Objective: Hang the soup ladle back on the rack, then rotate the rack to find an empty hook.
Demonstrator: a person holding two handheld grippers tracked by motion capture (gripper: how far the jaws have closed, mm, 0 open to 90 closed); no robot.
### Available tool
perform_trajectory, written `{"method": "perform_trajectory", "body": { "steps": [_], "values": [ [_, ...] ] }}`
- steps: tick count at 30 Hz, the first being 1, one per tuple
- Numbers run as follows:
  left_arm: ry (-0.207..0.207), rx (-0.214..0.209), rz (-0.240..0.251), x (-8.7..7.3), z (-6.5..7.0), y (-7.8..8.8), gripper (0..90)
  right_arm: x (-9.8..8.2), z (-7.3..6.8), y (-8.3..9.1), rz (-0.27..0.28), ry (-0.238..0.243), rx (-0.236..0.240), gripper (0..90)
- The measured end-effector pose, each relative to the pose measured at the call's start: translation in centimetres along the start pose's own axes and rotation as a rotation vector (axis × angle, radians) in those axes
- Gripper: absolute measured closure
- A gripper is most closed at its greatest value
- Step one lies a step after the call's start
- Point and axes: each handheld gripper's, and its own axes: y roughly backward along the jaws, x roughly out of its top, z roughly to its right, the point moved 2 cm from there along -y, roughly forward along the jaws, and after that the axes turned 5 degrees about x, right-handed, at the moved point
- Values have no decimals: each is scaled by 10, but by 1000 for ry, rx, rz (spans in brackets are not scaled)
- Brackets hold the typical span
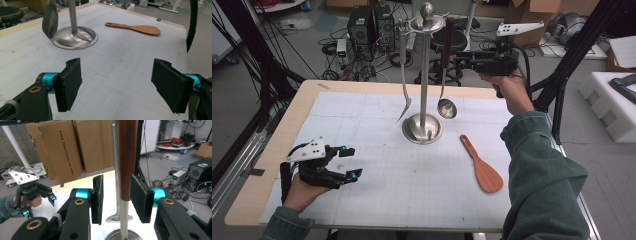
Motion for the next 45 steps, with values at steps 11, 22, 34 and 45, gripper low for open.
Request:
{"method": "perform_trajectory", "body": {
  "steps": [11,22,34,45],
  "values": [
    [5,11,8,0,-1,2,248,2,-10,-3,1,20,42,762],
    [3,17,6,0,-2,3,248,4,-17,-6,-12,39,77,898],
    [1,10,12,0,-2,3,249,17,-25,-2,17,62,79,900],
    [0,9,8,0,-1,3,250,36,-30,-3,42,74,69,900]
  ]
}}
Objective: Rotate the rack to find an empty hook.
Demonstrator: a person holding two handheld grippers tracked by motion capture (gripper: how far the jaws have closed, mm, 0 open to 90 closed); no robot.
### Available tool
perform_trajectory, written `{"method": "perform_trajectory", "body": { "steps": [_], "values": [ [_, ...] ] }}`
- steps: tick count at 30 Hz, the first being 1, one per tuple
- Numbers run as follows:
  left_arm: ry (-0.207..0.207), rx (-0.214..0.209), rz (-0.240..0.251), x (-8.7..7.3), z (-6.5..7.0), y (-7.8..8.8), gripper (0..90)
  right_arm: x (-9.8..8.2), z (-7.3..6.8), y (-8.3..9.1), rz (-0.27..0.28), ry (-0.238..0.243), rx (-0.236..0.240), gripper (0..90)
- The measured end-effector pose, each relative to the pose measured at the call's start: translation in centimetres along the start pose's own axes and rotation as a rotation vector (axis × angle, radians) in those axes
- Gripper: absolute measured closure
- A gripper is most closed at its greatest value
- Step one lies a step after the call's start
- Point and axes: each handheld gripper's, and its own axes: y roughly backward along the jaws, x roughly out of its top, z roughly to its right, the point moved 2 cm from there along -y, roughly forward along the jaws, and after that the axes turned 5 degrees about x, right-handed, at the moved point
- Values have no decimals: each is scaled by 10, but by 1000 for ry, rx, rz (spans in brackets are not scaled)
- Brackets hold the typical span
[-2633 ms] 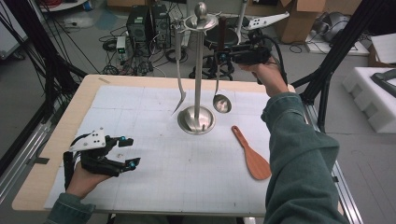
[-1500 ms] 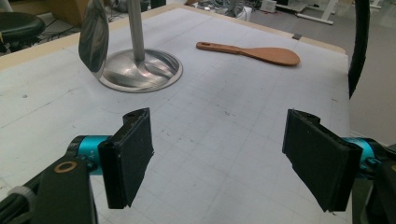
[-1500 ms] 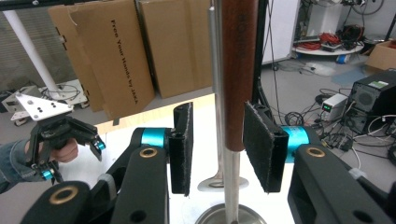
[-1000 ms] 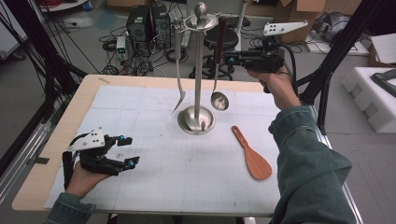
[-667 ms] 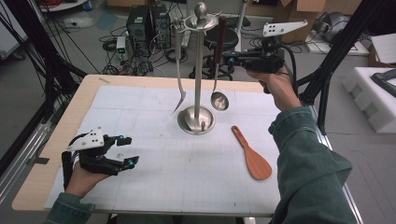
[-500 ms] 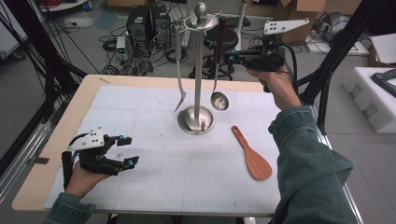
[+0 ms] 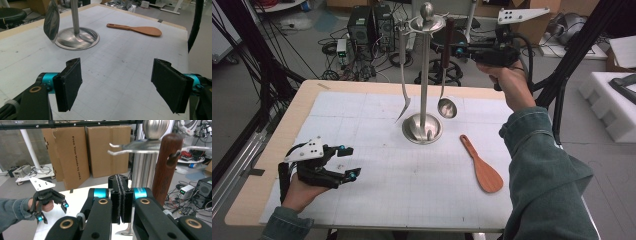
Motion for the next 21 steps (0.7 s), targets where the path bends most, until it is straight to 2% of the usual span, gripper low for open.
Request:
{"method": "perform_trajectory", "body": {
  "steps": [9,21],
  "values": [
    [1,-3,-1,0,0,1,250,11,-2,-14,1,14,11,900],
    [1,-1,6,0,0,2,250,21,-1,-26,-11,16,-7,900]
  ]
}}
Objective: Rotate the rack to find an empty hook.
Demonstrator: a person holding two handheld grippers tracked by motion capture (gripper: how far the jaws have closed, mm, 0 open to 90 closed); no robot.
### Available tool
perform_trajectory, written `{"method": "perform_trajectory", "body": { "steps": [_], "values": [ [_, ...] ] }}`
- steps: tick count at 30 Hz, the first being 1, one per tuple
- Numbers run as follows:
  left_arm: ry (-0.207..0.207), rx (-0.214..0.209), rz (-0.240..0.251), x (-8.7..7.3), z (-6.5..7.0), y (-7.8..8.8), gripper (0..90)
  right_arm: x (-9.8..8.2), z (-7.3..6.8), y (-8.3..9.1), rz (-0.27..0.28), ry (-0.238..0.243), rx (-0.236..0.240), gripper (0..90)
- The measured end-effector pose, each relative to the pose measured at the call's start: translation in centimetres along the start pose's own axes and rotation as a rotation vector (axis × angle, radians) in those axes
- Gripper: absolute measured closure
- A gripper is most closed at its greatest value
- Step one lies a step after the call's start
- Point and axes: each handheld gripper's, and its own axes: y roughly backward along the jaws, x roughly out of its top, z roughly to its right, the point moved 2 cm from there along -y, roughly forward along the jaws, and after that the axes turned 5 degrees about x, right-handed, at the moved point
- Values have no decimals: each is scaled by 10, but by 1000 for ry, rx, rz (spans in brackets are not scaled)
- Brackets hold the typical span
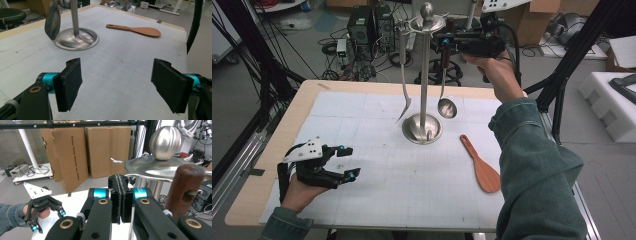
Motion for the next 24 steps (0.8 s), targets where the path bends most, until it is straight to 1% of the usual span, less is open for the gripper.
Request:
{"method": "perform_trajectory", "body": {
  "steps": [1,9,13,15,17,23,24],
  "values": [
    [0,0,0,0,0,0,250,0,1,-1,-1,9,0,900],
    [0,2,0,0,-1,1,250,2,1,-4,-3,6,-7,900],
    [4,0,0,-1,0,1,250,2,-2,-7,-11,5,-6,900],
    [1,2,0,0,0,1,250,2,-2,-9,-12,14,-2,900],
    [5,-1,4,0,0,2,250,3,-3,-11,-16,10,-4,900],
    [6,-1,2,-1,0,2,250,4,-5,-15,-19,21,-8,900],
    [5,-2,2,-1,0,2,250,4,-6,-16,-23,16,-9,900]
  ]
}}
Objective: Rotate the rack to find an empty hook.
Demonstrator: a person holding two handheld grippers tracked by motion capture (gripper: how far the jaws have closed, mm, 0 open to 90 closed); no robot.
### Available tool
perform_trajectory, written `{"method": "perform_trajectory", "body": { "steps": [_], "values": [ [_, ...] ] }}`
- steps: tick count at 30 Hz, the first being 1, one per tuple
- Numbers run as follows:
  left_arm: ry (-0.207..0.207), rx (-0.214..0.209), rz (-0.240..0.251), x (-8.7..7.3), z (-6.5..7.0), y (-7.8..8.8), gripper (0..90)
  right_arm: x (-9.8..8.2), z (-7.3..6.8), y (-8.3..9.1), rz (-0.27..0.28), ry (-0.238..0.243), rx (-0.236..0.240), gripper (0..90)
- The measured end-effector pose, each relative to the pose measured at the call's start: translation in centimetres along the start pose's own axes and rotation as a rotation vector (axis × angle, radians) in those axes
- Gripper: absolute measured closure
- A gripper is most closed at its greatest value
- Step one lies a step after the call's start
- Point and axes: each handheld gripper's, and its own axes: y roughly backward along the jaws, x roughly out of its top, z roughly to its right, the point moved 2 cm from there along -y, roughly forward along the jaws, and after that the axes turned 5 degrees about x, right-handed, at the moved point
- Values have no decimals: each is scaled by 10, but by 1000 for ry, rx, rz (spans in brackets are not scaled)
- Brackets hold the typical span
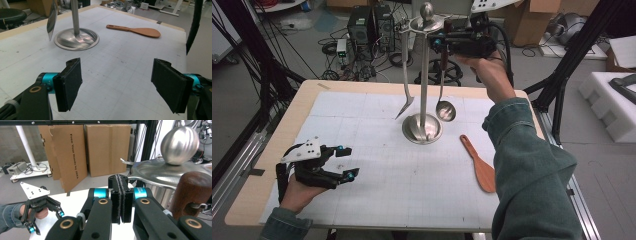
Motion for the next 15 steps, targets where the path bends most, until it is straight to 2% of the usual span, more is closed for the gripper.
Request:
{"method": "perform_trajectory", "body": {
  "steps": [9,15],
  "values": [
    [-1,-2,3,0,1,0,250,1,-4,-4,-5,4,-7,900],
    [0,-1,3,0,1,0,250,-3,-3,6,1,6,-15,900]
  ]
}}
